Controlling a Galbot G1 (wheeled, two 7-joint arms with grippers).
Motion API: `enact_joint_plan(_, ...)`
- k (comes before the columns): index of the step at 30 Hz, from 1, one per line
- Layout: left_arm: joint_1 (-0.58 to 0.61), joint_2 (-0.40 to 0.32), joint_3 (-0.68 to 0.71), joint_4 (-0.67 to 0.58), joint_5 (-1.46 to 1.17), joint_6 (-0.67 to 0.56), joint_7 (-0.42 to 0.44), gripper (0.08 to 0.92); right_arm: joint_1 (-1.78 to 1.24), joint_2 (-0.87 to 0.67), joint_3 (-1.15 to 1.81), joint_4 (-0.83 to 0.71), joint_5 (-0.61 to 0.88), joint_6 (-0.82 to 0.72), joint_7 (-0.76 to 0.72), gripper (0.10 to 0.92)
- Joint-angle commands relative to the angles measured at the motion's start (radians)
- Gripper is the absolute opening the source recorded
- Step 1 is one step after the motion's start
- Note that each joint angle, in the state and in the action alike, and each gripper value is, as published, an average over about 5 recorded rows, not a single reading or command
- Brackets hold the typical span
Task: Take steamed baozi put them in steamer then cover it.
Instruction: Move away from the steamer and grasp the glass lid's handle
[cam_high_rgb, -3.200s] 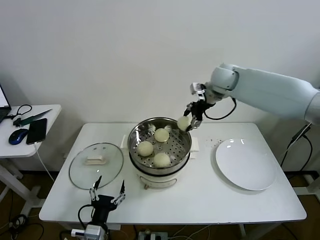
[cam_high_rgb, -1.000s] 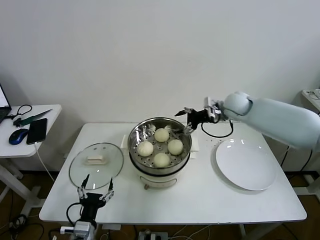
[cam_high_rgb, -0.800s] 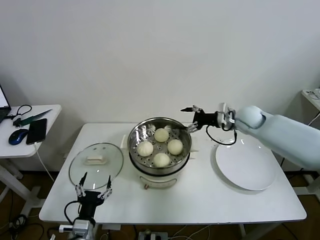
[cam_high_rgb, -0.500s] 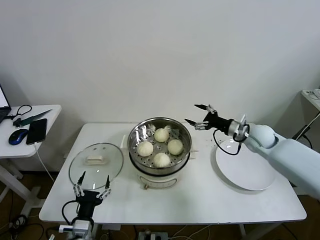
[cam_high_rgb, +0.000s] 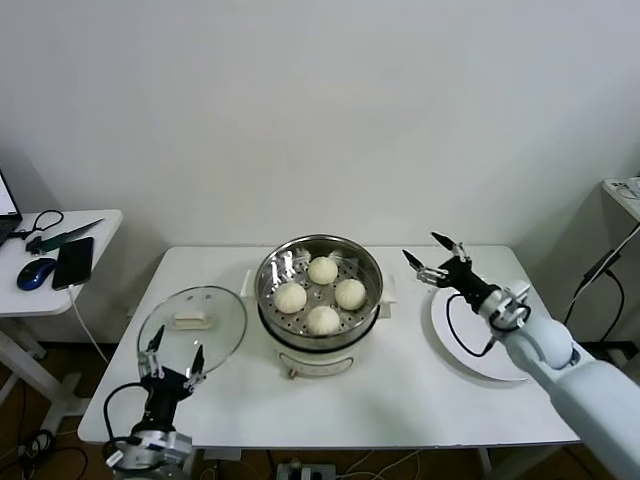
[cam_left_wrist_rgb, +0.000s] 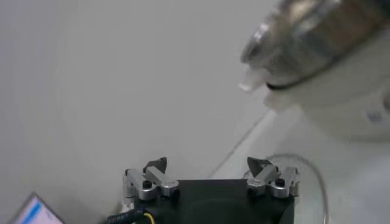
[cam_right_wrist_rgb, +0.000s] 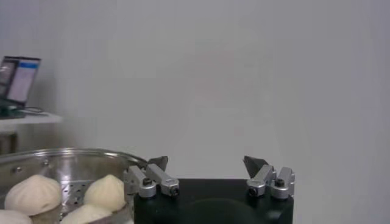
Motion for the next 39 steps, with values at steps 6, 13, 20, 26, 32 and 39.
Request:
enact_joint_plan(6, -0.188, 0.075, 0.026, 0.263, 0.707, 0.021, -0.076, 0.823, -0.412, 0.141, 0.378, 0.089, -0.117, -0.106, -0.001, 0.823)
enact_joint_plan(13, -0.317, 0.082, 0.043, 0.409, 0.693, 0.014, -0.103, 0.823, -0.426, 0.16, 0.386, 0.074, -0.149, -0.108, -0.016, 0.823)
enact_joint_plan(20, -0.408, 0.088, 0.042, 0.521, 0.689, 0.016, -0.096, 0.823, -0.421, 0.175, 0.387, 0.058, -0.161, -0.105, -0.02, 0.823)
enact_joint_plan(26, -0.46, 0.095, 0.041, 0.579, 0.677, 0.015, -0.082, 0.823, -0.419, 0.179, 0.389, 0.045, -0.169, -0.101, -0.027, 0.823)
enact_joint_plan(32, -0.491, 0.095, 0.039, 0.625, 0.674, 0.01, -0.08, 0.823, -0.412, 0.183, 0.386, 0.037, -0.176, -0.098, -0.031, 0.823)
enact_joint_plan(39, -0.52, 0.091, 0.043, 0.651, 0.666, 0.011, -0.089, 0.823, -0.406, 0.184, 0.378, 0.035, -0.183, -0.095, -0.035, 0.823)
